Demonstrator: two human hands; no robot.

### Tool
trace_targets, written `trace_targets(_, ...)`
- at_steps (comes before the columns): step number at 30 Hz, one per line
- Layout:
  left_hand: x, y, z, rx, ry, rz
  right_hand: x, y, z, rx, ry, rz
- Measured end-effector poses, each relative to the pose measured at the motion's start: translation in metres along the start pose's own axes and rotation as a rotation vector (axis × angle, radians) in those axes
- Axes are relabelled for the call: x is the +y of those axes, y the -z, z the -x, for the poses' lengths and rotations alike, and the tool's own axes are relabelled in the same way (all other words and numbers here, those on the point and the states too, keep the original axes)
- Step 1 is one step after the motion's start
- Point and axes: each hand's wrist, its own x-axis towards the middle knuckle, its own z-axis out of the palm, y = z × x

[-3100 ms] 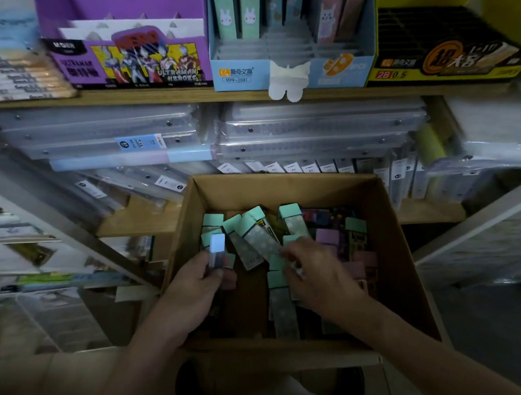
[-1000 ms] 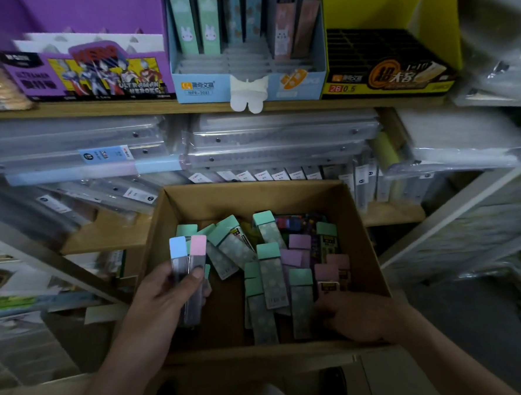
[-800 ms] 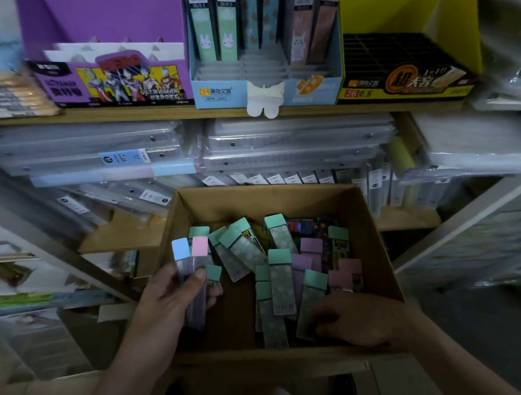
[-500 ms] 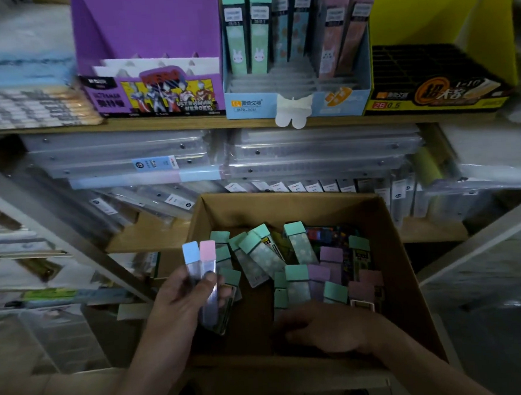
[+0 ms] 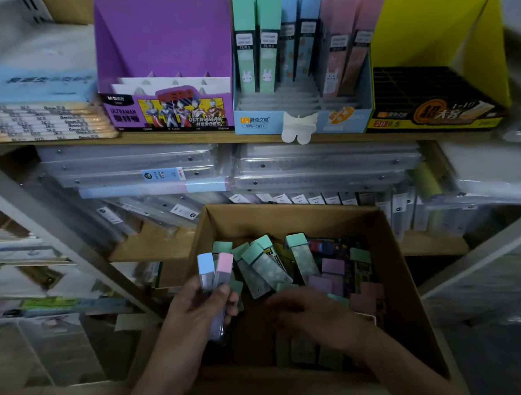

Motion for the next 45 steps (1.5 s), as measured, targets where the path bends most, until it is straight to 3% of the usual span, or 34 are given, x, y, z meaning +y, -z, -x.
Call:
trace_targets(5, 0.009, -0.023, -0.004, -0.058, 0.057, 0.087, -0.025, 0.028, 0.016, 0.274, 0.138, -0.229)
trace_targets(9, 0.024, -0.046, -0.012, -0.119, 0.111, 0.226, -0.059, 0.042, 0.030, 0.335, 0.230, -0.329)
trace_targets(14, 0.039, -0.060, -0.019, -0.206, 0.098, 0.285, -0.098, 0.050, 0.038, 0.380, 0.293, -0.222)
trace_targets(18, 0.055, -0.071, -0.020, -0.261, -0.025, 0.252, -0.113, 0.059, 0.037, 0.485, 0.342, -0.213)
trace_targets(32, 0.099, -0.099, -0.027, -0.188, -0.198, 0.121, -0.137, 0.091, 0.047, 0.480, 0.518, -0.402)
trace_targets(45, 0.149, -0.115, -0.024, -0.280, -0.311, 0.172, -0.162, 0.142, 0.060, 0.607, 0.743, -0.247)
